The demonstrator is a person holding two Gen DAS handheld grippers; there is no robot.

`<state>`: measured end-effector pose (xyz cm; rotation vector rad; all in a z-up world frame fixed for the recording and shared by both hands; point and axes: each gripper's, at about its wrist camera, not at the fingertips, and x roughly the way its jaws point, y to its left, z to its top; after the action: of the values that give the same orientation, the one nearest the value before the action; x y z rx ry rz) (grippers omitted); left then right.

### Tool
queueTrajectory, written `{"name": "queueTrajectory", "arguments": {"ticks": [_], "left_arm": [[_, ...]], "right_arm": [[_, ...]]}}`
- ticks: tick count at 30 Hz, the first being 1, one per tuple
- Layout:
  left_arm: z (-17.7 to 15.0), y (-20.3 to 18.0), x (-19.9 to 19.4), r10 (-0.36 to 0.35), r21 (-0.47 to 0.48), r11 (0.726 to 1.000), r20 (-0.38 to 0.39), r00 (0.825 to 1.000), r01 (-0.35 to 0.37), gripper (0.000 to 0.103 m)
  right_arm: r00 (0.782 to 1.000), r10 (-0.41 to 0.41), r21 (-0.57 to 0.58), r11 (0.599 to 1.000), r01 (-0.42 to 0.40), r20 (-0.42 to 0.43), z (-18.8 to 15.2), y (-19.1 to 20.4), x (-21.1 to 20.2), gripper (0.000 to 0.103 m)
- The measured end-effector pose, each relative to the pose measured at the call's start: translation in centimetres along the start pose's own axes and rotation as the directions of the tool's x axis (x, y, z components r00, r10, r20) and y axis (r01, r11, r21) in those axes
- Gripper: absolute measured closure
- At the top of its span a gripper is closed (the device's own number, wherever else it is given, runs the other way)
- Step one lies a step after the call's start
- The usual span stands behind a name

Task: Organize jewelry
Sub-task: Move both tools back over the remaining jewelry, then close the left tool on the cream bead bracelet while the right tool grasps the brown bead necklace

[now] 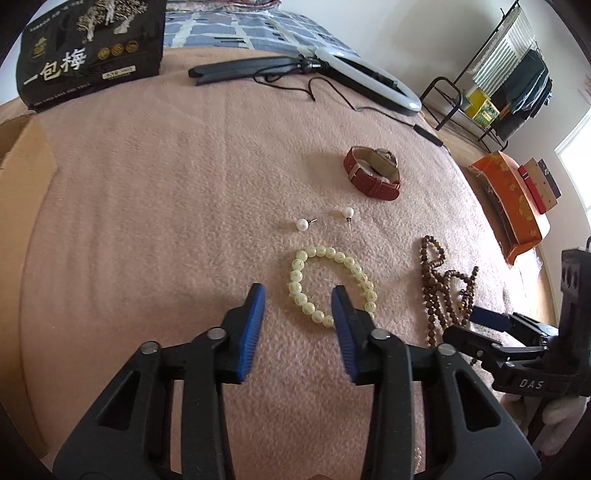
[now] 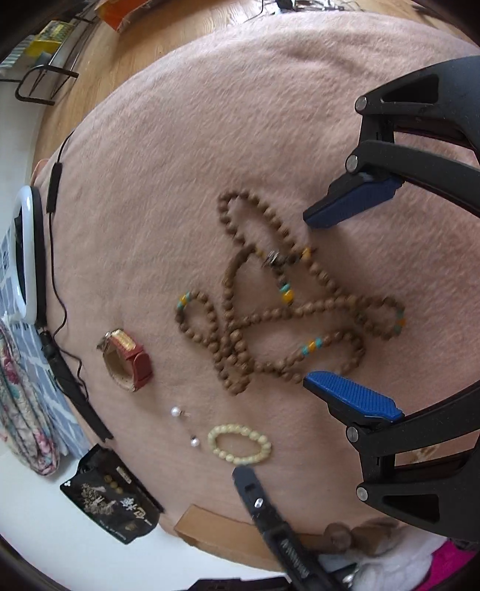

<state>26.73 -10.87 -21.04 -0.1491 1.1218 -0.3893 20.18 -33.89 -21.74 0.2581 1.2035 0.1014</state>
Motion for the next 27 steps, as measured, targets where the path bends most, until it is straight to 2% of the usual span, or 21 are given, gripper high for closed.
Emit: {"name": "queueTrajectory", "arguments": {"ticks": [3,7,10,14,18,21,23,25,26,27], "left_arm": [[0.2,-0.1,0.9,0.009,0.001,1.0,-0.005,1.0,-0.009,0.068],[0.6,-0.4,1.7,0.028,0.02,0.999,0.002,1.0,-0.028,0.068],[0.7,-0.8,2.1,0.069,0.054,0.996,0.015,0.998,-0.069,0.08],[0.7,-0.8,2.4,0.113,0.093,0.989,0.038,0.993,-0.116,0.096],[0.6,-0.7,2.2,0.115,0.11,0.987,0.049,0.992,-0.12,0.097],[0.4,-0.5,1.8,0.108,0.102,0.988,0.047,0.993,-0.112,0.097],[0.3,-0.4,1.4,0.103,0.095,0.99,0.045,0.994,-0.106,0.097],[0.2,-0.3,1.1,0.105,0.095,0.99,0.046,0.993,-0.109,0.097],[0.2,-0.3,0.9,0.106,0.094,0.989,0.048,0.993,-0.11,0.098],[0.1,-0.2,0.7,0.106,0.093,0.99,0.05,0.993,-0.111,0.098]], "right_arm": [[1.0,0.025,0.0,1.0,-0.025,0.008,0.9,0.4,0.4,0.022],[1.0,0.002,-0.006,1.0,-0.002,0.028,2.1,1.1,1.3,0.022],[0.998,-0.032,-0.042,0.999,0.034,0.045,2.9,2.1,2.0,0.022],[0.99,-0.122,-0.134,0.982,0.13,0.073,2.9,3.5,2.9,0.022],[0.984,-0.154,-0.179,0.969,0.168,0.087,2.5,3.9,3.0,0.025],[0.982,-0.163,-0.187,0.966,0.178,0.096,2.6,3.9,2.8,0.043],[0.982,-0.16,-0.193,0.965,0.177,0.098,2.8,3.8,2.6,0.064],[0.983,-0.156,-0.198,0.965,0.172,0.097,2.9,3.8,2.4,0.08],[0.983,-0.153,-0.205,0.964,0.17,0.096,2.9,3.8,2.3,0.086],[0.984,-0.15,-0.21,0.963,0.167,0.094,2.9,3.8,2.2,0.087]]}}
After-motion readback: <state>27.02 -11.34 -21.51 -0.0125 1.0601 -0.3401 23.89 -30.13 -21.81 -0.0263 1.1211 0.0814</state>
